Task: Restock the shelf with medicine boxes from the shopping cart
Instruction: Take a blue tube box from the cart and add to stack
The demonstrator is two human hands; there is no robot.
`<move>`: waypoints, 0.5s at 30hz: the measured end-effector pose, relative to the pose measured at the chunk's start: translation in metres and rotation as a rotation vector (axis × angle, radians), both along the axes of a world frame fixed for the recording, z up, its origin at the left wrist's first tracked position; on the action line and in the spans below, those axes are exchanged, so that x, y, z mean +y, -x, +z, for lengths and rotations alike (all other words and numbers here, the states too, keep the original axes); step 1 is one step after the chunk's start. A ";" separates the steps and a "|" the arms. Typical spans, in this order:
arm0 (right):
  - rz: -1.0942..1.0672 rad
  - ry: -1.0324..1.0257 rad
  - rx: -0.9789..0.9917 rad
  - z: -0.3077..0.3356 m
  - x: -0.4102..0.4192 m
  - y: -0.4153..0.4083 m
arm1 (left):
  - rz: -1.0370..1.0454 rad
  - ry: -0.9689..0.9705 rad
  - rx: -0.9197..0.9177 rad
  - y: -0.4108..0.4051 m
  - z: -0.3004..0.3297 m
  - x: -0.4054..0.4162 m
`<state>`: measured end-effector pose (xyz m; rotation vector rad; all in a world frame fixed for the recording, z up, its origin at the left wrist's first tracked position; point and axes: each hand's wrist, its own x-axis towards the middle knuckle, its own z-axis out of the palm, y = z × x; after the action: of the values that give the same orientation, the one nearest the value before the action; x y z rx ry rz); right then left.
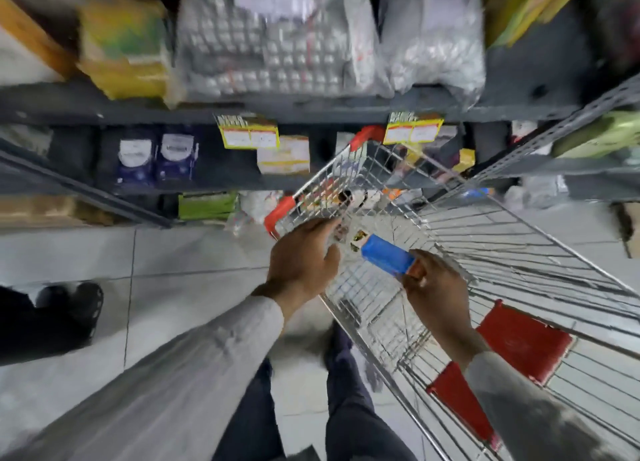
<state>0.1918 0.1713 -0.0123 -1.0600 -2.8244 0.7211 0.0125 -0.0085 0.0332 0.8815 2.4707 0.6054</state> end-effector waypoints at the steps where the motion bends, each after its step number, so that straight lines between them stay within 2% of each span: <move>1: -0.020 -0.025 0.042 0.023 -0.001 0.001 | 0.021 -0.051 0.020 0.003 0.016 0.000; 7: -0.108 -0.193 0.319 0.165 -0.023 0.017 | 0.071 -0.372 0.091 0.035 0.128 -0.010; 10: -0.124 -0.186 0.513 0.230 -0.034 0.033 | 0.054 -0.529 0.213 0.059 0.191 -0.020; 15: -0.106 -0.169 0.703 0.324 -0.048 0.092 | 0.077 -0.764 0.468 0.115 0.295 -0.048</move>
<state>0.0997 0.1228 0.3112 -0.7298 -2.1666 0.6625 -0.1027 -0.0568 0.3283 1.3226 2.6965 1.5884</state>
